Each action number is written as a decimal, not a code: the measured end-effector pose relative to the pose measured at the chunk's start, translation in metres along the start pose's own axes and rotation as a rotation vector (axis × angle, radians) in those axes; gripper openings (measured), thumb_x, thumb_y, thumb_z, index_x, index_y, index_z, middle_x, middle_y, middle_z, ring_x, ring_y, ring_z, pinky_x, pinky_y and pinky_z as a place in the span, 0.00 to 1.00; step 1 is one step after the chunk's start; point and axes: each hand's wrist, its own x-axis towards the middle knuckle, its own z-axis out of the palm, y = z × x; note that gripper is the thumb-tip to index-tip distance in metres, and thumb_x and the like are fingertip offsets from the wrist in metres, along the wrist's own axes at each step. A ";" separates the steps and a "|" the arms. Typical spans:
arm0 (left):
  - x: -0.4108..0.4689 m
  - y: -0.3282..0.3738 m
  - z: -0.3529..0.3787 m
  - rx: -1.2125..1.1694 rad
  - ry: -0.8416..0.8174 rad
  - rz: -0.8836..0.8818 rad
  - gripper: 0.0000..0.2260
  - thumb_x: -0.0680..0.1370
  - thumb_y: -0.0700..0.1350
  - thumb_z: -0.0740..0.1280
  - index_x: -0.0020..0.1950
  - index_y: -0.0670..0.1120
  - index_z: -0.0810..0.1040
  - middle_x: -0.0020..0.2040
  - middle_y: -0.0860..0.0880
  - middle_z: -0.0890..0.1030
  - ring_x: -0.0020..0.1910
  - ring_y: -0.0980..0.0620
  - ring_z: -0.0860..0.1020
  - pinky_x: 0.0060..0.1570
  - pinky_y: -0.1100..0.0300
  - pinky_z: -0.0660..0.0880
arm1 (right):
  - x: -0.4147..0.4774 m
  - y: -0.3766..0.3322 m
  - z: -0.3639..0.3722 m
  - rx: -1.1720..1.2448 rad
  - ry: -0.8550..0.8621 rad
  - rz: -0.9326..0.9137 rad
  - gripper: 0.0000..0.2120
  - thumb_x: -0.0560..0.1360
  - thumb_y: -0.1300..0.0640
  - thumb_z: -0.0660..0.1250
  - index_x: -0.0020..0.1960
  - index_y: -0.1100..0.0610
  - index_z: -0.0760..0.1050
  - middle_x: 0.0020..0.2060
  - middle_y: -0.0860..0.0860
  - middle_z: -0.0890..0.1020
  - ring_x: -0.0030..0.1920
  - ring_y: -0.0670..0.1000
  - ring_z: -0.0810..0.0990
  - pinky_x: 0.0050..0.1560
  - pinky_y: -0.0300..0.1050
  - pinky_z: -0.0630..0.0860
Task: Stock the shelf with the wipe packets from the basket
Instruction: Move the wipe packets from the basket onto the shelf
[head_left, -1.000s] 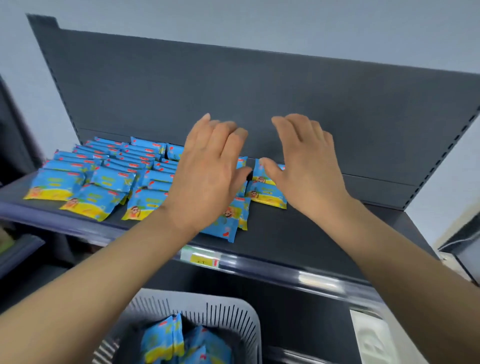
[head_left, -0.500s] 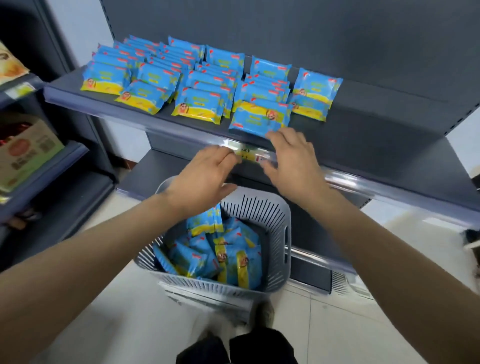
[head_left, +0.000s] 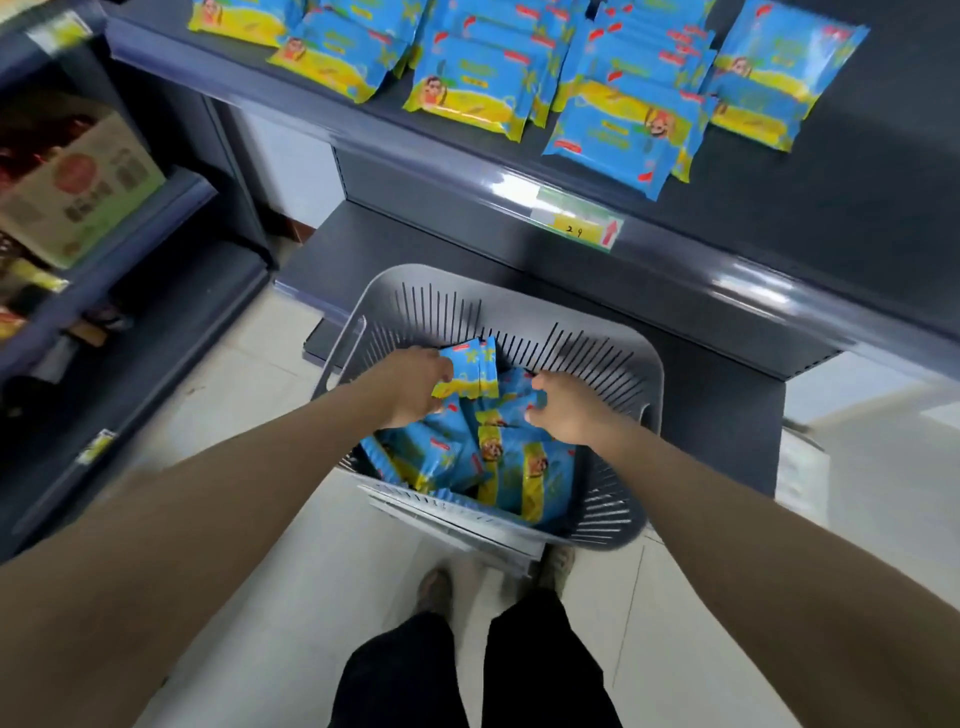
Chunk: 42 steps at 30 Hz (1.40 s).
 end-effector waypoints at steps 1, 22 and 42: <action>0.003 -0.002 0.007 -0.004 -0.040 -0.019 0.17 0.75 0.48 0.67 0.62 0.44 0.72 0.58 0.43 0.74 0.57 0.43 0.72 0.55 0.53 0.68 | 0.007 0.003 0.006 0.028 -0.011 0.024 0.21 0.78 0.53 0.62 0.66 0.63 0.67 0.62 0.60 0.74 0.60 0.58 0.74 0.59 0.50 0.72; 0.024 -0.040 0.040 0.081 -0.457 -0.064 0.13 0.71 0.36 0.68 0.53 0.45 0.72 0.53 0.43 0.76 0.50 0.45 0.75 0.43 0.57 0.68 | 0.032 0.002 0.001 0.208 -0.106 0.136 0.20 0.78 0.55 0.61 0.67 0.61 0.65 0.60 0.57 0.75 0.51 0.54 0.75 0.47 0.45 0.71; 0.025 0.084 -0.200 -0.165 0.052 0.282 0.11 0.69 0.43 0.73 0.38 0.50 0.70 0.35 0.53 0.72 0.33 0.53 0.70 0.33 0.57 0.64 | -0.076 0.018 -0.251 -0.042 0.446 -0.047 0.05 0.73 0.61 0.65 0.48 0.61 0.72 0.41 0.54 0.72 0.43 0.53 0.72 0.37 0.43 0.61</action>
